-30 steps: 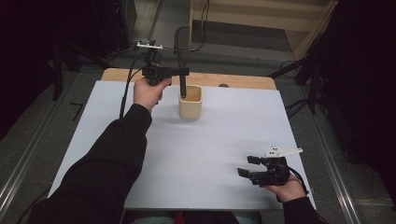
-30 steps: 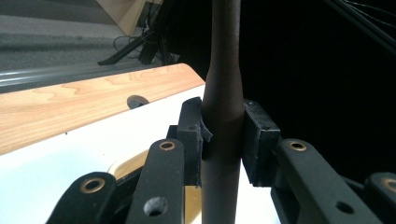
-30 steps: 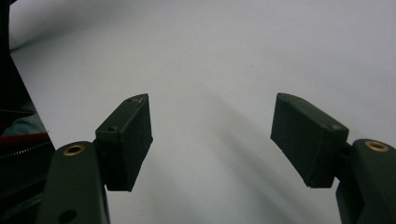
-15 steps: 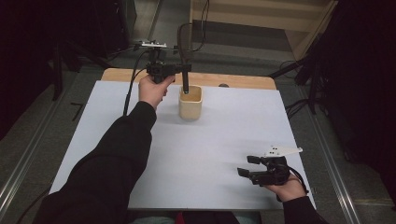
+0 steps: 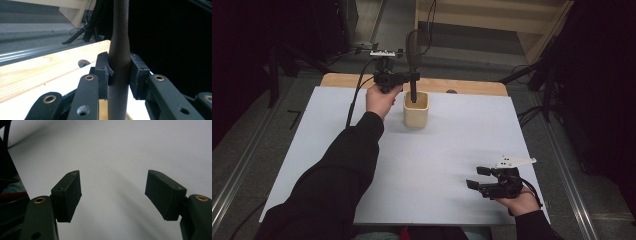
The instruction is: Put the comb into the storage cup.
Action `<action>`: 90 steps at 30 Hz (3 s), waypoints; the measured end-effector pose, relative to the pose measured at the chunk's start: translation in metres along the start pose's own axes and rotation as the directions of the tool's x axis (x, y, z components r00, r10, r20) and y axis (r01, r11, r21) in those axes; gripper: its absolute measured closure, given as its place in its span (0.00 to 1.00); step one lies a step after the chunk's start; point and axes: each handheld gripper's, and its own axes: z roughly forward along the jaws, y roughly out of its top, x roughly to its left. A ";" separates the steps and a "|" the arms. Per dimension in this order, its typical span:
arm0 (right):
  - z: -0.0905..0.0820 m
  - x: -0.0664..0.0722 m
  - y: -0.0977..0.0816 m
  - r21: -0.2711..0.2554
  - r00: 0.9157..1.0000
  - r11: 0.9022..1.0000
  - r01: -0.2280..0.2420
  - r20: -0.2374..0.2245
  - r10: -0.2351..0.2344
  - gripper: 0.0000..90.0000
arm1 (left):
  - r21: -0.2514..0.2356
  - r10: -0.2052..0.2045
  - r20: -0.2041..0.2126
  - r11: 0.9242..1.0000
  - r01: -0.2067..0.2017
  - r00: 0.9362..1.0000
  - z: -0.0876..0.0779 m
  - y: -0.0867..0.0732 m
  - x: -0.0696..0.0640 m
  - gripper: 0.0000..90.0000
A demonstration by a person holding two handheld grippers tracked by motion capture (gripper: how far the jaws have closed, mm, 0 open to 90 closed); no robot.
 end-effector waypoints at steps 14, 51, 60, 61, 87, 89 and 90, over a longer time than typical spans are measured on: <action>0.000 0.000 0.000 0.002 1.000 1.000 -0.002 -0.002 0.002 0.30 | 0.010 0.048 -0.009 0.999 -0.048 0.999 0.011 -0.009 -0.002 0.81; 0.000 -0.001 0.000 0.004 1.000 1.000 0.003 0.002 -0.003 0.30 | 0.070 0.076 -0.012 0.995 -0.075 0.997 0.026 -0.037 0.005 0.81; 0.000 -0.001 0.000 0.003 1.000 1.000 0.003 0.000 -0.003 0.30 | 0.074 0.072 -0.015 0.995 -0.071 0.997 0.025 -0.043 0.009 0.81; 0.000 -0.001 0.000 0.002 1.000 1.000 0.004 0.000 -0.004 0.30 | 0.077 0.075 -0.014 0.994 -0.074 0.997 0.025 -0.044 0.009 0.81; 0.001 -0.002 -0.001 0.005 1.000 1.000 0.011 -0.004 -0.011 0.30 | 0.061 0.052 -0.114 0.997 -0.045 0.992 -0.013 -0.040 0.020 0.28; 0.001 -0.002 0.000 0.001 1.000 1.000 0.007 -0.003 -0.007 0.30 | 0.048 0.025 -0.118 0.999 -0.020 0.993 -0.021 -0.042 0.025 0.28; 0.002 -0.001 0.001 0.004 1.000 1.000 0.011 -0.003 -0.011 0.30 | 0.042 0.014 -0.119 0.999 -0.009 0.993 -0.025 -0.043 0.028 0.28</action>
